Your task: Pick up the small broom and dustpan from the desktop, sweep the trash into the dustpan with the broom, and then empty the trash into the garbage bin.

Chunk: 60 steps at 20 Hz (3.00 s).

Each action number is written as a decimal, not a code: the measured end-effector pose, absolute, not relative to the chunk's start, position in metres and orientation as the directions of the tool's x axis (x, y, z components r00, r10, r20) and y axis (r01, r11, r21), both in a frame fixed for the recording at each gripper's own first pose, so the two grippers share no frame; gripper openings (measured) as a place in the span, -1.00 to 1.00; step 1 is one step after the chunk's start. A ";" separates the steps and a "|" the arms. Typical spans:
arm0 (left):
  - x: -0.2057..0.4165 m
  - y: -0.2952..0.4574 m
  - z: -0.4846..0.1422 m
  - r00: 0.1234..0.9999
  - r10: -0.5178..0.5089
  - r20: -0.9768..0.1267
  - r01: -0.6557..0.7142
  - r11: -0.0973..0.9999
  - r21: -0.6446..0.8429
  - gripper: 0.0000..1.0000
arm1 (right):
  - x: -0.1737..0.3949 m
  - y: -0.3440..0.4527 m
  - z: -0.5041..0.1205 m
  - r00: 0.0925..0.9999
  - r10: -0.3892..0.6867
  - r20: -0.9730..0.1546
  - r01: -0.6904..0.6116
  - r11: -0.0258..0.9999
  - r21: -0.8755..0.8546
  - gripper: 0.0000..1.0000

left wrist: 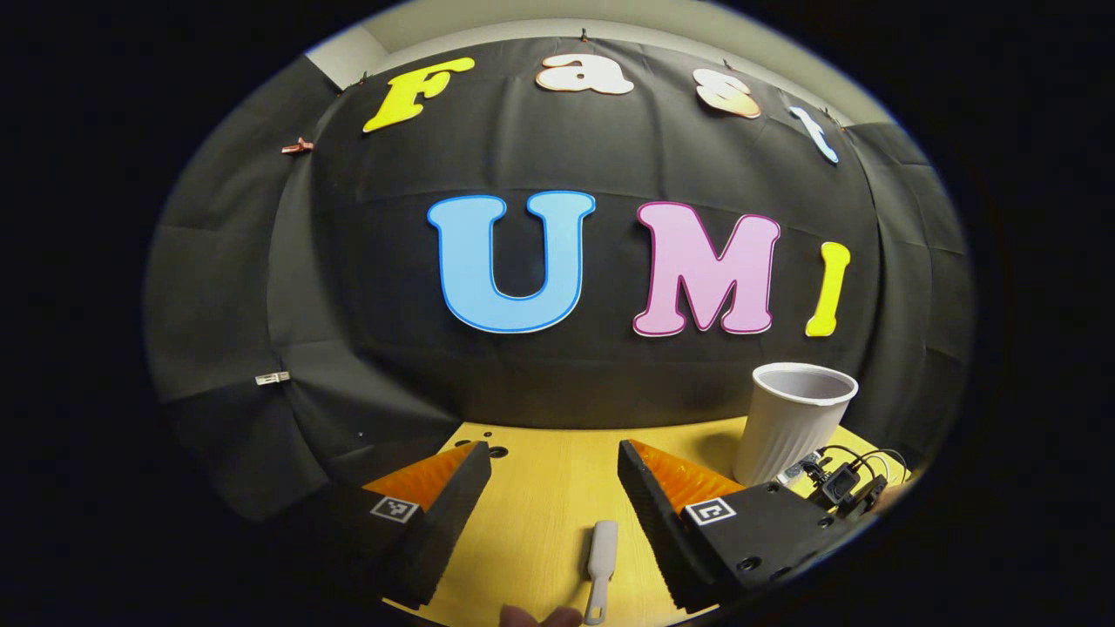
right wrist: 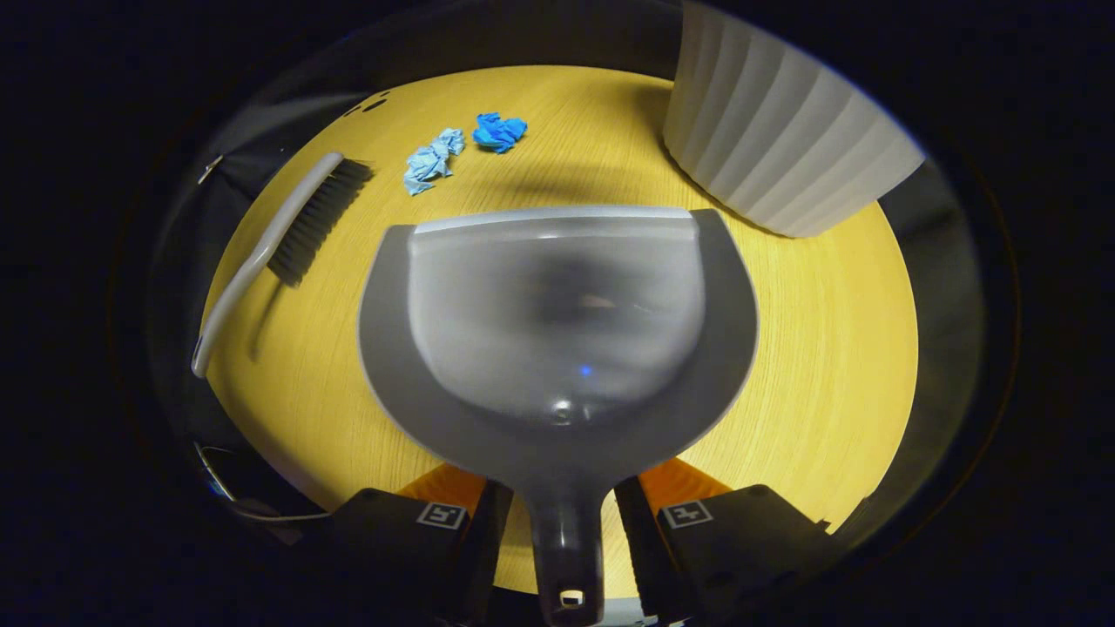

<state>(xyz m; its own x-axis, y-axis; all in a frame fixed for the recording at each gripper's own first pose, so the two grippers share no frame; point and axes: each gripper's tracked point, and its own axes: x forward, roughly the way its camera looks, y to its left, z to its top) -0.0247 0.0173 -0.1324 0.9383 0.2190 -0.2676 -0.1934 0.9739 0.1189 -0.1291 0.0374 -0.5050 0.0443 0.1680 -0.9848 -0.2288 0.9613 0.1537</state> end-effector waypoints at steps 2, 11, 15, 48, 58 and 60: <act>-0.022 0.014 -0.142 0.935 0.211 -0.286 -0.184 0.976 0.119 0.90 | -0.130 0.037 -0.505 0.028 0.167 -0.986 -0.245 0.957 0.155 0.33; -0.008 0.020 -0.197 0.896 0.211 -0.390 -0.183 0.977 0.109 0.90 | -0.128 0.038 -0.506 0.067 0.182 -0.981 -0.249 0.955 0.160 -0.24; -0.006 0.013 -0.239 0.852 0.154 -0.501 -0.153 0.987 0.043 0.91 | -0.128 0.037 -0.505 0.097 0.215 -0.972 -0.234 0.954 0.188 -0.24; -0.065 -0.007 -0.479 0.092 0.086 -0.992 -0.007 0.996 0.085 0.12 | -0.169 0.001 -0.442 0.211 0.177 -0.961 -0.237 0.963 0.125 -0.29; 0.003 0.005 -0.452 0.289 0.055 -0.956 0.159 0.982 0.105 -0.41 | -0.186 0.010 -0.437 0.101 0.184 -0.978 -0.408 0.904 0.128 -0.29; 0.027 0.010 -0.451 0.318 0.064 -0.946 0.211 0.968 0.136 -0.45 | -0.188 0.010 -0.439 0.077 0.178 -0.981 -0.432 0.893 0.128 -0.29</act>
<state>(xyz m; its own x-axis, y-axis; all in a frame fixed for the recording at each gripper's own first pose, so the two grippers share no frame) 0.0267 0.0098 -0.4510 0.3176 0.0638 -0.9461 0.2109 0.9680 0.1361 -0.1884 0.0096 -0.4389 0.0770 0.1780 -0.9810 -0.4323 0.8926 0.1280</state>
